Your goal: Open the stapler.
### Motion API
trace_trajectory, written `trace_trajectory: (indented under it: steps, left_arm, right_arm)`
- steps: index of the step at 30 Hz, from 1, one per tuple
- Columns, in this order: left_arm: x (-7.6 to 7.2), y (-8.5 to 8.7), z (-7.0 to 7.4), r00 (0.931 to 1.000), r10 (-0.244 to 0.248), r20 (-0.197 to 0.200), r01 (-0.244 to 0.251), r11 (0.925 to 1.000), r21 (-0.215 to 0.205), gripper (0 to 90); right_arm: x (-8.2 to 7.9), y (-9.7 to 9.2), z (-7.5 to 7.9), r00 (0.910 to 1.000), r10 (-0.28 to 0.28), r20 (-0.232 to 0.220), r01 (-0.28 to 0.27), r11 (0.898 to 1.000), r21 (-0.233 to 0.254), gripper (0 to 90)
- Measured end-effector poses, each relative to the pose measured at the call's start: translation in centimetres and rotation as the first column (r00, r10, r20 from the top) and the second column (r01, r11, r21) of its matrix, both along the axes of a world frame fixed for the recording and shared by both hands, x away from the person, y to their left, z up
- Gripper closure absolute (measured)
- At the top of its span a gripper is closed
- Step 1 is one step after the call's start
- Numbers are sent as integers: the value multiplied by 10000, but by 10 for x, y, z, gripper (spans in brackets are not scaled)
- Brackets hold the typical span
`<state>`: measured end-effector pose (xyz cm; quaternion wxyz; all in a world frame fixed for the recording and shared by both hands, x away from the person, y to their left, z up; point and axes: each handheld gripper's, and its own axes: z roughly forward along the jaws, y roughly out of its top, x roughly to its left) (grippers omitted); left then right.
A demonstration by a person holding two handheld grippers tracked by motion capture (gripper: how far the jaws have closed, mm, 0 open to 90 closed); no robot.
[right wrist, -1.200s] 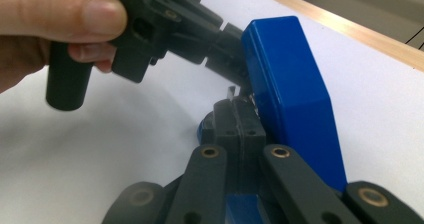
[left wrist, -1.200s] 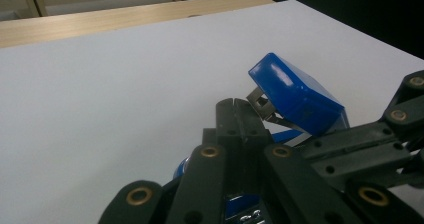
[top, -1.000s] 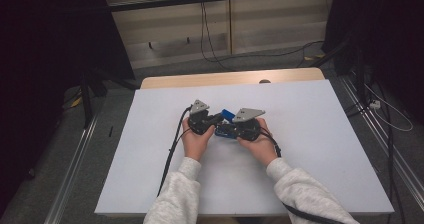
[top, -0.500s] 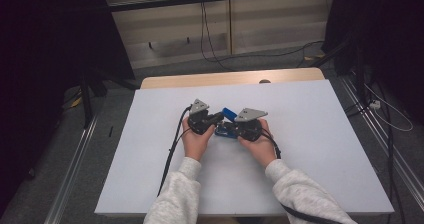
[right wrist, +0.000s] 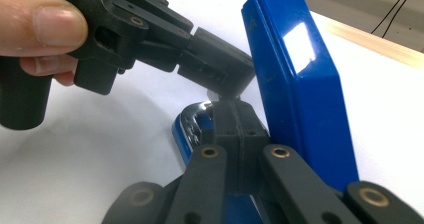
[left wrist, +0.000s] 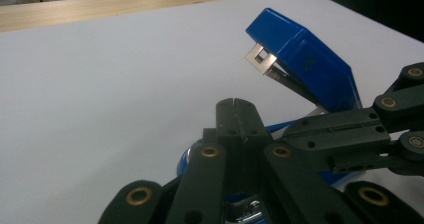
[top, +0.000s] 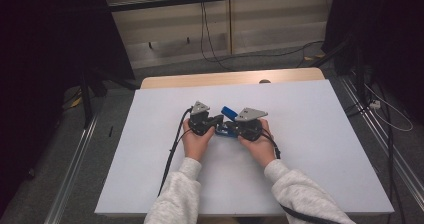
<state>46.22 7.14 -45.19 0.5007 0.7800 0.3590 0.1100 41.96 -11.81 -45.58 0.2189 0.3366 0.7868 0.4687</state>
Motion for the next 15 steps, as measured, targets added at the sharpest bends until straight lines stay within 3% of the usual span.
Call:
trace_trajectory:
  steps: [8,13,15]
  left_arm:
    - [-1,1,-6,9998,-56,-180,61,9997,247,900]
    - [-1,4,-9,9997,16,-237,-18,10000,-67,900]
    - [-2,4,-8,9999,12,-133,-11,10000,98,900]
  right_arm:
    - [-6,11,-1,9972,-661,355,678,9965,-495,900]
    - [-8,11,1,9948,-867,538,903,9935,-695,900]
    - [-8,11,2,9943,-919,548,955,9932,-670,900]
